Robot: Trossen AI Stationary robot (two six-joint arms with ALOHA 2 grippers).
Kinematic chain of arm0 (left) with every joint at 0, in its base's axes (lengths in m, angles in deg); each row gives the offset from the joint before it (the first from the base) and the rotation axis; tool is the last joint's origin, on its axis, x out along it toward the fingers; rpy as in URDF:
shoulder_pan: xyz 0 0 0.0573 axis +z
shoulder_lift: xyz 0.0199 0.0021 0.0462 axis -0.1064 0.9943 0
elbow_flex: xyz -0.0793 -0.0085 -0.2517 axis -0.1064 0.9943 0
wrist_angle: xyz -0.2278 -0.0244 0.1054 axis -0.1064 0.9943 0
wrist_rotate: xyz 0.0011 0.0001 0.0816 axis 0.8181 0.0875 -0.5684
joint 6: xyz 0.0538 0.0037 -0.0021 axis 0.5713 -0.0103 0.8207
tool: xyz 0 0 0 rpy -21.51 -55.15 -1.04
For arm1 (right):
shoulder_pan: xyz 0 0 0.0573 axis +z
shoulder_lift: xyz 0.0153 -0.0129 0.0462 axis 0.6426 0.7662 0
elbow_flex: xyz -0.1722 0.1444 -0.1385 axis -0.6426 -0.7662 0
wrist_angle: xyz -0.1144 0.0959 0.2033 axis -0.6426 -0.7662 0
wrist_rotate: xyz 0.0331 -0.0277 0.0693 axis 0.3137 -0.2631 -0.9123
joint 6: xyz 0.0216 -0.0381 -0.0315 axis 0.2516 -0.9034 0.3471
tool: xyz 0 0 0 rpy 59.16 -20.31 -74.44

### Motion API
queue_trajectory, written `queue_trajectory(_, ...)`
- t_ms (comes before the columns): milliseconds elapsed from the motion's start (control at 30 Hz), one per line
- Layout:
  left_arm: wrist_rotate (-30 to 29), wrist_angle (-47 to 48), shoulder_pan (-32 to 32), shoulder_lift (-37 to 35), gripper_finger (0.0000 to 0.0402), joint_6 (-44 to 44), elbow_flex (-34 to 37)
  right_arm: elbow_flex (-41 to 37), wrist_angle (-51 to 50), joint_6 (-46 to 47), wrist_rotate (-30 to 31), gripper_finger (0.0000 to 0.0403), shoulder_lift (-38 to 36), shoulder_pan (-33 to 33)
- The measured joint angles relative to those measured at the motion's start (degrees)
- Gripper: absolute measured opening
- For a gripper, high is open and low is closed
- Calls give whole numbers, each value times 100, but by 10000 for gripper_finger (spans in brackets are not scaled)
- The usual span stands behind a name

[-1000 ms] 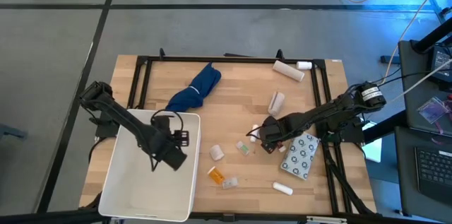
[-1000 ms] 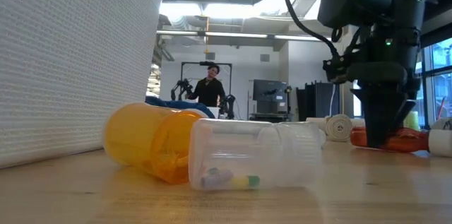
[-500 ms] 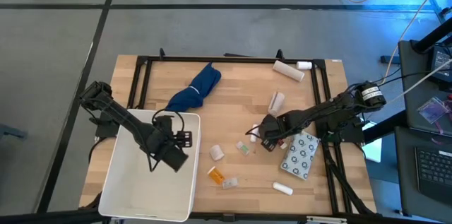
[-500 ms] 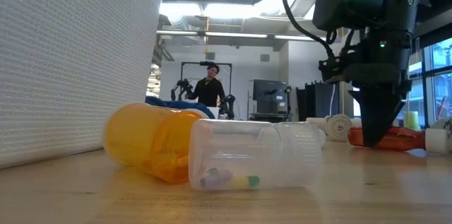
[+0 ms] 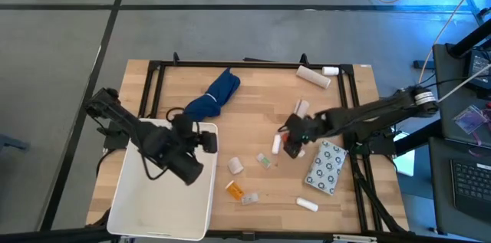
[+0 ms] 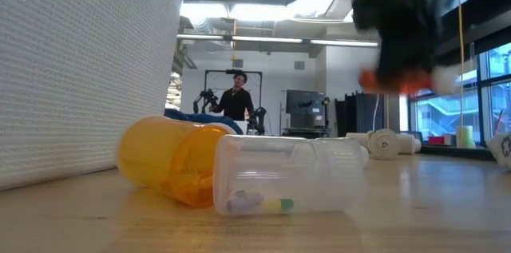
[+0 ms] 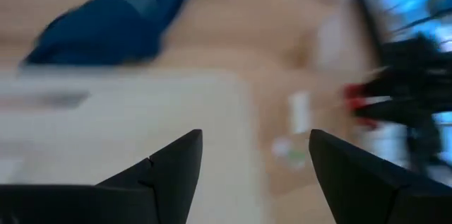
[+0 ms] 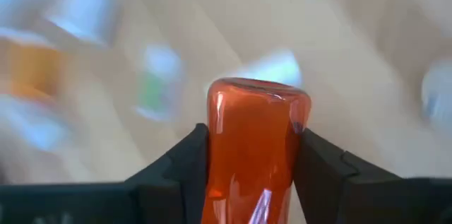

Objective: Pick & place medical supplies in basket/bin
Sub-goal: Put the red medicine bottle into the white bin

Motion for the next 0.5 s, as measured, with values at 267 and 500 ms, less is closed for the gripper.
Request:
queue_trajectory(267, -952, -1437, 214, 0, 253, 3212, -912, 1163, 1527, -1632, 558, 162, -623, -303)
queue_trajectory(500, -388, -3475, 725, 90, 253, 6626, -921, 1895, 3670, -3007, -154, 162, -633, -297)
